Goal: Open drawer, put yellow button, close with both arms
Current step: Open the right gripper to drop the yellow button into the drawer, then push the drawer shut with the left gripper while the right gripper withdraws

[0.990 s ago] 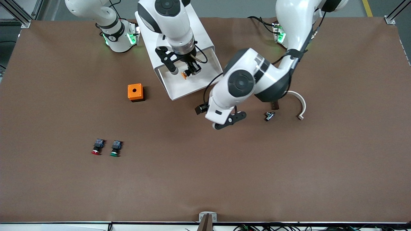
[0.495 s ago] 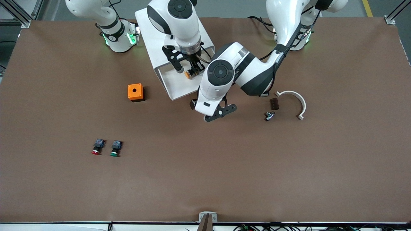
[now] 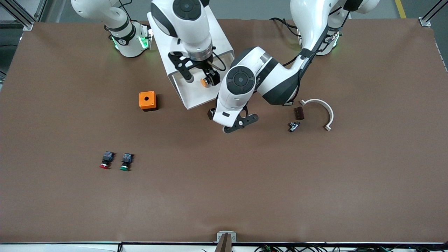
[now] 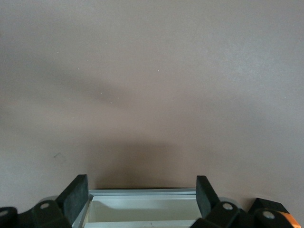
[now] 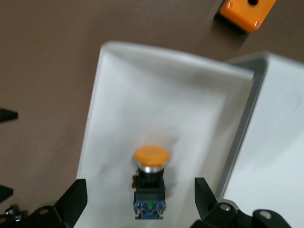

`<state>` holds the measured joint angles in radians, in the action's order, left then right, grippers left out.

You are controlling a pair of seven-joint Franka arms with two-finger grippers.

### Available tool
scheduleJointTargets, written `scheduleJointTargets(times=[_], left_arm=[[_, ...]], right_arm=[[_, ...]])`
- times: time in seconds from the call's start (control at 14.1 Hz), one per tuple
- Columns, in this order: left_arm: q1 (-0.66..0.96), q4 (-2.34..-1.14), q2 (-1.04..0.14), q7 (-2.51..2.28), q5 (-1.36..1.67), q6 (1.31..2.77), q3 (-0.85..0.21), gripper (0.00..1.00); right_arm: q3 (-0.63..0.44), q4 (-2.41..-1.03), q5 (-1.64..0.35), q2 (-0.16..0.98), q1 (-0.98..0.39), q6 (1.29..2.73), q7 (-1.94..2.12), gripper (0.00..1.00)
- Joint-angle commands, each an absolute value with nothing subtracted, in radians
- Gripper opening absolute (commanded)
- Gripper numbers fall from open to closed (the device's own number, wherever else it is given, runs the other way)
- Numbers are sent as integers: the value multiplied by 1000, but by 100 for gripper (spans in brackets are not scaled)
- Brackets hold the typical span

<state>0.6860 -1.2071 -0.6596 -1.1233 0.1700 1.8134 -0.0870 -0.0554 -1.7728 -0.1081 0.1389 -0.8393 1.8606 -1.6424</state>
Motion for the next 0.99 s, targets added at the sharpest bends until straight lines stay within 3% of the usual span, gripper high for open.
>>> scheduleJointTargets(times=[0.0, 0.21, 0.71, 0.92], left_arm=[[695, -1230, -647, -1137, 150, 1825, -84, 100], [721, -1268, -637, -1138, 149, 1825, -83, 100], [775, -1298, -621, -1236, 164, 1819, -126, 100], [776, -1299, -634, -1241, 167, 1819, -164, 100]], right_arm=[[-48, -1663, -107, 123, -700, 1673, -1392, 100], [-49, -1560, -104, 109, -537, 1508, -1113, 100], [-51, -1545, -95, 77, -111, 1465, -438, 100], [-46, -1453, -5, 89, -25, 1404, -244, 100]])
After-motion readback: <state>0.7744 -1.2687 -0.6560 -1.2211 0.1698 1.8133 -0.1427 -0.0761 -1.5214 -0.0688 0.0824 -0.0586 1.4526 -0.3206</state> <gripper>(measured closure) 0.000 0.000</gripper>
